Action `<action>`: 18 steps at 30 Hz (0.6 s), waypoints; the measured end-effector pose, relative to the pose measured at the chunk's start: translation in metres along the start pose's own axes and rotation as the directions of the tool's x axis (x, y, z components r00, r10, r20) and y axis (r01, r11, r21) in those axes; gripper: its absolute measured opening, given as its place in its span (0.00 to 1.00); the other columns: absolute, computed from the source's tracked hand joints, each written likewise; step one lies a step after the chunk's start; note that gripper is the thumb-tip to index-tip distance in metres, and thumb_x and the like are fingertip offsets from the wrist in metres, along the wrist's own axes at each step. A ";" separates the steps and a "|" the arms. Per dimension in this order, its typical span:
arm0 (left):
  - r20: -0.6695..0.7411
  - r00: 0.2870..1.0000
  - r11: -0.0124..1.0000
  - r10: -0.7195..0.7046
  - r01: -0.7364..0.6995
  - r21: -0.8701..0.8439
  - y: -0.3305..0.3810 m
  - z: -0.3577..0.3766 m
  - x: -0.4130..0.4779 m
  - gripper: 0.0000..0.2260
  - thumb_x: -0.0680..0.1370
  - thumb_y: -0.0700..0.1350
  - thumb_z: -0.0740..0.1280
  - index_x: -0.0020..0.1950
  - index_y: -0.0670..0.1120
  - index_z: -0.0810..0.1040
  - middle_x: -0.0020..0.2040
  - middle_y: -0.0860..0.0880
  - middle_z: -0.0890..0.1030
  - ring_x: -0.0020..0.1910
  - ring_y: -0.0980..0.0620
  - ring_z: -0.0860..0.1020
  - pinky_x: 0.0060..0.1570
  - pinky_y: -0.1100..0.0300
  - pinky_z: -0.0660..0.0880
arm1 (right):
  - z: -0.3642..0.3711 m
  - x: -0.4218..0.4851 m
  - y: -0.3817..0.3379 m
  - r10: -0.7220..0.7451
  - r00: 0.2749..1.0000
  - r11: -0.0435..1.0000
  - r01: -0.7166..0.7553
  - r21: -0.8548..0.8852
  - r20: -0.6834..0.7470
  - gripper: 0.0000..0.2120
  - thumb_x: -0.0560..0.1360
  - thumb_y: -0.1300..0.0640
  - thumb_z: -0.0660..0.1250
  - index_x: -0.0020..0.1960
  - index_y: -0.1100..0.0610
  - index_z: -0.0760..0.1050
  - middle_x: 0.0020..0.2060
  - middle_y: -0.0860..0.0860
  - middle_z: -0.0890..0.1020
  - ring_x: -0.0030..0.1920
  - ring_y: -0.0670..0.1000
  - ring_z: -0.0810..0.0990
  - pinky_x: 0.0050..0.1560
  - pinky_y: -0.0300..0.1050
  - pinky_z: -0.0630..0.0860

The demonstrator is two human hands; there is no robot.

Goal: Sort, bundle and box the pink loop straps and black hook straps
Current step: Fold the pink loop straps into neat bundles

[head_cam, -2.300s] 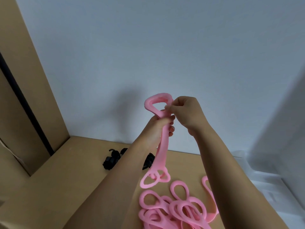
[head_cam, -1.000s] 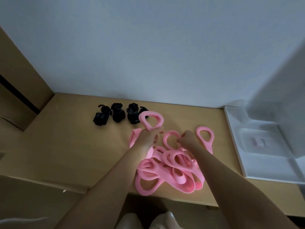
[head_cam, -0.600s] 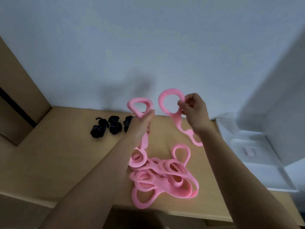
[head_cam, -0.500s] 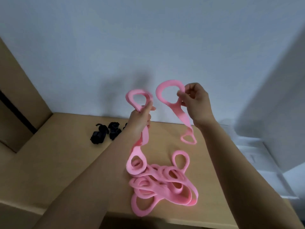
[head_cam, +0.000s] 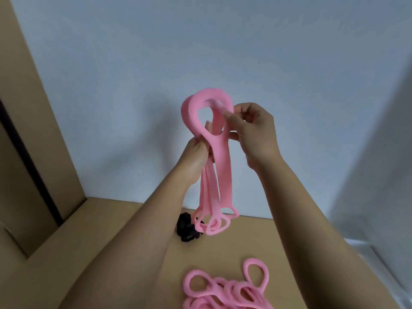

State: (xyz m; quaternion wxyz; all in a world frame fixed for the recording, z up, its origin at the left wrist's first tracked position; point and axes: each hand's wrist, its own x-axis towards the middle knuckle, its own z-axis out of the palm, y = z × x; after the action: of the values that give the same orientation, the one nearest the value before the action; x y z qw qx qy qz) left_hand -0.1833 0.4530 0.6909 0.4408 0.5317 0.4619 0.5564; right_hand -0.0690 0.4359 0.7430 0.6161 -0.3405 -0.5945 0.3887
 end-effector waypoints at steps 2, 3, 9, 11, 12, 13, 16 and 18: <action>-0.003 1.000 1.000 0.011 -0.011 0.004 0.006 -0.003 0.001 0.28 0.77 0.67 0.47 0.48 0.49 0.79 0.45 0.41 0.76 0.42 0.49 0.74 0.38 0.59 0.69 | 0.006 0.002 -0.001 0.012 1.000 1.000 -0.012 0.001 -0.010 0.06 0.74 0.64 0.67 0.39 0.58 0.74 0.39 0.61 0.80 0.37 0.53 0.81 0.39 0.45 0.81; -0.003 1.000 1.000 0.017 -0.017 0.001 0.006 -0.004 0.002 0.31 0.75 0.69 0.47 0.52 0.49 0.80 0.47 0.41 0.78 0.44 0.49 0.76 0.41 0.58 0.71 | 0.008 0.003 -0.002 0.019 1.000 1.000 -0.019 0.008 -0.019 0.06 0.74 0.64 0.67 0.39 0.59 0.74 0.41 0.63 0.81 0.38 0.54 0.81 0.40 0.45 0.81; 0.016 1.000 0.993 -0.020 0.022 -0.115 0.004 -0.007 0.000 0.43 0.73 0.72 0.39 0.60 0.41 0.77 0.37 0.47 0.80 0.38 0.53 0.78 0.37 0.62 0.72 | 0.017 0.003 -0.001 0.077 0.995 0.995 -0.073 0.064 -0.070 0.07 0.74 0.64 0.68 0.38 0.60 0.72 0.37 0.60 0.79 0.36 0.55 0.80 0.37 0.44 0.81; 0.057 0.998 0.988 0.012 -0.003 -0.151 0.003 -0.006 -0.004 0.44 0.74 0.69 0.32 0.64 0.41 0.74 0.27 0.54 0.77 0.29 0.59 0.75 0.31 0.66 0.70 | 0.018 0.004 0.000 0.105 0.993 0.993 -0.101 0.058 -0.062 0.08 0.74 0.64 0.68 0.37 0.61 0.72 0.36 0.60 0.78 0.36 0.56 0.79 0.37 0.47 0.81; 0.073 0.997 0.987 0.017 -0.005 -0.161 0.004 -0.006 -0.006 0.44 0.74 0.67 0.30 0.66 0.41 0.72 0.25 0.56 0.76 0.27 0.61 0.74 0.29 0.67 0.69 | 0.018 0.004 0.000 0.123 0.991 0.991 -0.121 0.051 -0.043 0.08 0.74 0.64 0.68 0.37 0.61 0.71 0.36 0.60 0.78 0.36 0.56 0.79 0.38 0.48 0.82; 0.092 0.996 0.986 0.023 -0.007 -0.165 0.005 -0.007 -0.008 0.44 0.74 0.66 0.29 0.67 0.40 0.71 0.24 0.57 0.76 0.26 0.62 0.74 0.28 0.68 0.69 | 0.018 0.003 -0.001 0.141 0.990 0.989 -0.140 0.045 -0.016 0.08 0.74 0.64 0.68 0.38 0.62 0.71 0.36 0.60 0.78 0.35 0.56 0.80 0.39 0.47 0.82; 0.119 0.991 0.986 0.054 -0.033 -0.165 0.009 -0.009 -0.013 0.43 0.75 0.64 0.29 0.67 0.40 0.71 0.24 0.58 0.76 0.25 0.64 0.73 0.29 0.67 0.68 | 0.018 0.002 -0.002 0.164 0.985 0.985 -0.166 0.046 0.047 0.07 0.75 0.65 0.66 0.39 0.62 0.71 0.35 0.60 0.80 0.32 0.54 0.83 0.37 0.44 0.81; 0.130 0.990 0.985 0.054 -0.032 -0.168 0.009 -0.009 -0.013 0.42 0.75 0.65 0.31 0.66 0.40 0.71 0.25 0.58 0.76 0.26 0.63 0.73 0.31 0.66 0.67 | 0.019 0.002 0.000 0.159 0.987 0.986 -0.160 0.041 0.032 0.07 0.75 0.66 0.66 0.39 0.62 0.71 0.33 0.59 0.80 0.32 0.54 0.83 0.38 0.46 0.82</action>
State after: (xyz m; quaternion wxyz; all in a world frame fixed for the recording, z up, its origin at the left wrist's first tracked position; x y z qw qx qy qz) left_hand -0.1914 0.4384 0.6974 0.5014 0.5394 0.3716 0.5652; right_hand -0.0882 0.4366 0.7451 0.5817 -0.3678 -0.5655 0.4545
